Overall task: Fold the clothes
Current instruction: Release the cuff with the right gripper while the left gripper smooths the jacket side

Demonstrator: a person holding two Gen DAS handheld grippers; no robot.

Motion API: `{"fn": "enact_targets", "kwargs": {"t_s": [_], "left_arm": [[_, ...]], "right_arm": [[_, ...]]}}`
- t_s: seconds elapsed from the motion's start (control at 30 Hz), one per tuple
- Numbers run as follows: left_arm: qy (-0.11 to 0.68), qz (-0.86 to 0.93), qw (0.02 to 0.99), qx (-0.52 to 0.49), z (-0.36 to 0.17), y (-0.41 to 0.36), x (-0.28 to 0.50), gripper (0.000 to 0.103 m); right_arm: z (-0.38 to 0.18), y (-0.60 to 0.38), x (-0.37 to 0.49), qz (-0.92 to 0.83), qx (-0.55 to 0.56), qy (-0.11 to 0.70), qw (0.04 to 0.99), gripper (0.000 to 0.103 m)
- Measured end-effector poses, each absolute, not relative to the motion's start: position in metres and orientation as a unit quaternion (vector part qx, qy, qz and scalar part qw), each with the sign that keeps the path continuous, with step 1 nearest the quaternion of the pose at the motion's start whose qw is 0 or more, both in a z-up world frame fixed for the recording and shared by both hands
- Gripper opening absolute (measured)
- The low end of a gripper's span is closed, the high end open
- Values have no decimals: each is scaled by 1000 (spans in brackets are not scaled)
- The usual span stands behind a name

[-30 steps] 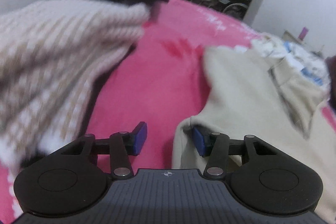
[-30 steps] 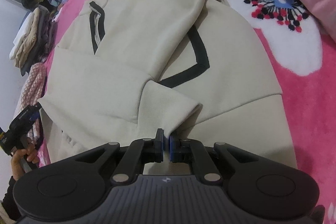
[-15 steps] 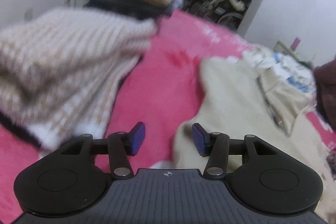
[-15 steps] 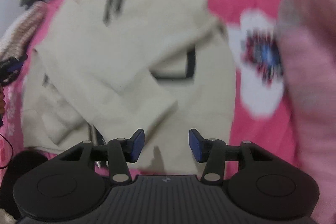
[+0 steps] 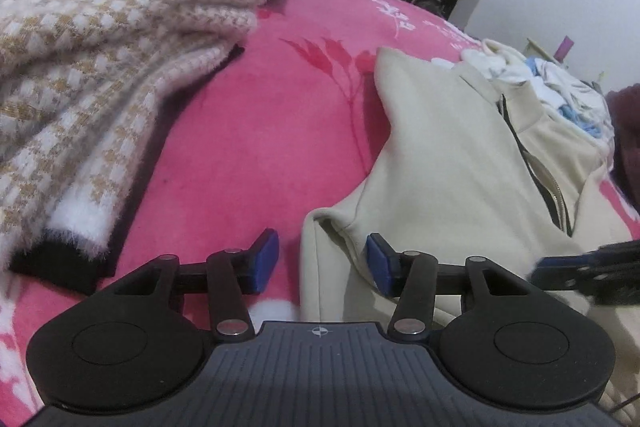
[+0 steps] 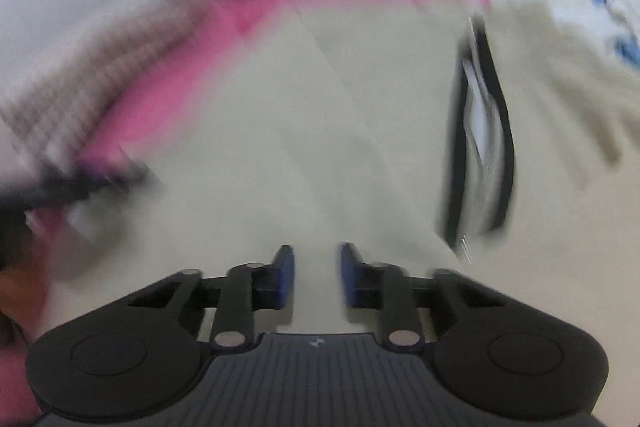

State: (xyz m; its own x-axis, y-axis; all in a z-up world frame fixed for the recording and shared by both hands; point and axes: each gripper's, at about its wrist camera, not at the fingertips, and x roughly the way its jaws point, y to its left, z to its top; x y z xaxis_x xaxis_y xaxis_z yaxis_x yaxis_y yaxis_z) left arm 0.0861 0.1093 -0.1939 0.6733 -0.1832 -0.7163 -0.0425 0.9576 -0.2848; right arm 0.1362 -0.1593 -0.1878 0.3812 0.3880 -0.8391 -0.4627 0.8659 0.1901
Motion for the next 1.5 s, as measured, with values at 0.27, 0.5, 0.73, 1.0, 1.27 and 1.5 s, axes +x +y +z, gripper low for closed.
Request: {"fn": "enact_targets", "kwargs": {"t_s": [0.27,0.5,0.73,1.0,1.27,1.5], "left_arm": [[399,-25,903,-159,-196,111,80,50],[407,-43,900,-153,-198,116,83,50],[460,-36,867,-190,-180,128,101,51],[415,-31,895,-159,-126,123,71,52],[462,-136,865,-137,-97,56,51,53],[522,-180,833,-6,-133,-31,36,53]], "right_arm": [[-135,-123,187,318,2,429,845,25],[-214,-63,279,308,48,444,840,14],[-155,-164,257,296,242,436,814,19],[-6,-396,112,186,326,322,869,22],[1,-448,-1,131,306,355,874,22],[-108,-373,-21,155,178,493,837,22]]}}
